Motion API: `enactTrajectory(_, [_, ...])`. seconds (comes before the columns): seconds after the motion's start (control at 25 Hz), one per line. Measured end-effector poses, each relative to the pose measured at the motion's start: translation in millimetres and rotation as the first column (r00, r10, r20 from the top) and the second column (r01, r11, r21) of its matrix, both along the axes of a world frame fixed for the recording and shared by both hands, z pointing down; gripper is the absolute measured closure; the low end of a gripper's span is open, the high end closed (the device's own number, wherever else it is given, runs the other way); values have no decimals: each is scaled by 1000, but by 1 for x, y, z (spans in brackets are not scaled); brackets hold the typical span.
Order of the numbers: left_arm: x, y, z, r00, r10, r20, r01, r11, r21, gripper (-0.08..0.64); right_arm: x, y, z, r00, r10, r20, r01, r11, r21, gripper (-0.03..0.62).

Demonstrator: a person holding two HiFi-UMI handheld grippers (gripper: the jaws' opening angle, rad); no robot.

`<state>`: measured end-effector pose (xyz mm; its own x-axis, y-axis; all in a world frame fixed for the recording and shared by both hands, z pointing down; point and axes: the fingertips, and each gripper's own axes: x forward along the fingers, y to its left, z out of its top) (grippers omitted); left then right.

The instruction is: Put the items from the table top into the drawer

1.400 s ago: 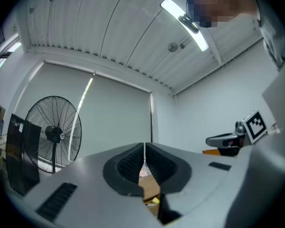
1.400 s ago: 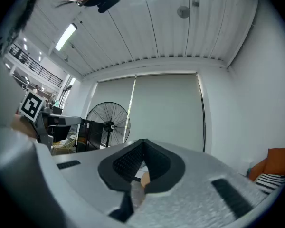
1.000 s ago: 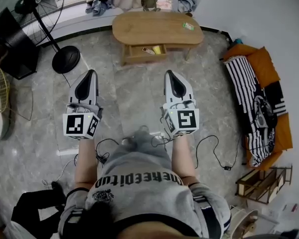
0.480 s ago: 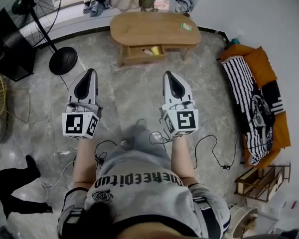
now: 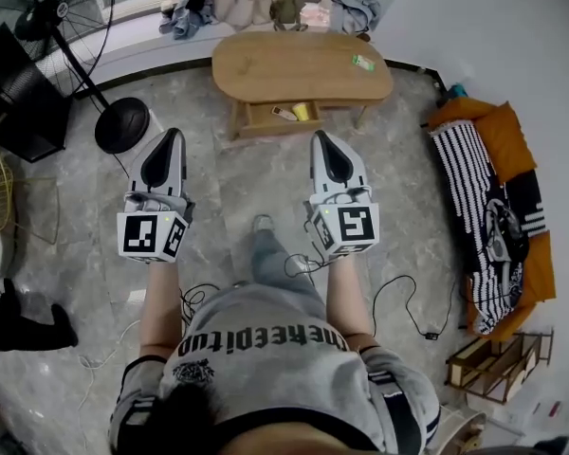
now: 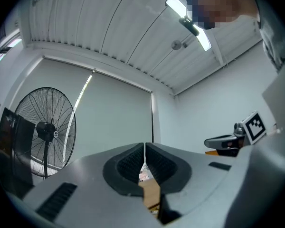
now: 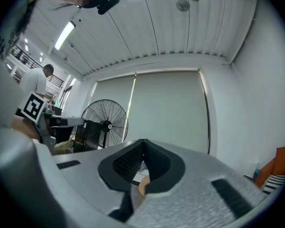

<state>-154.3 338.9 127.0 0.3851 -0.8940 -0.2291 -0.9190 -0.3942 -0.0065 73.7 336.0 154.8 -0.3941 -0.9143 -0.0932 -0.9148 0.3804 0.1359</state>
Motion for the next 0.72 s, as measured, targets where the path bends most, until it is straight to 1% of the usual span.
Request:
enactTrajectory(0.12, [4,-40,-5,1000,-10,6,10,1000,18,548,1,-45,-8,1000,-25,2,25,1000,11,589])
enactTrajectory(0.28, [14,-92,-16,999,-49,3,49,999,-12,548,8,-103,-18,998,-58,0,58,998,17,589])
enactTrajectory(0.44, [26,-142,-17,998,-69,4,69,998,-11,548,21,-159,-20,997,-76,12,75,997,24,589])
enactTrajectory(0.6, [46,-183,-22,997,-82,4,82,997,2,548,38,-202,-22,995,-94,19,94,995,28,589])
enactTrajectory(0.72, [61,-205,-24,997,-78,9,78,997,14,548,51,-228,-17,994,-98,41,97,995,18,589])
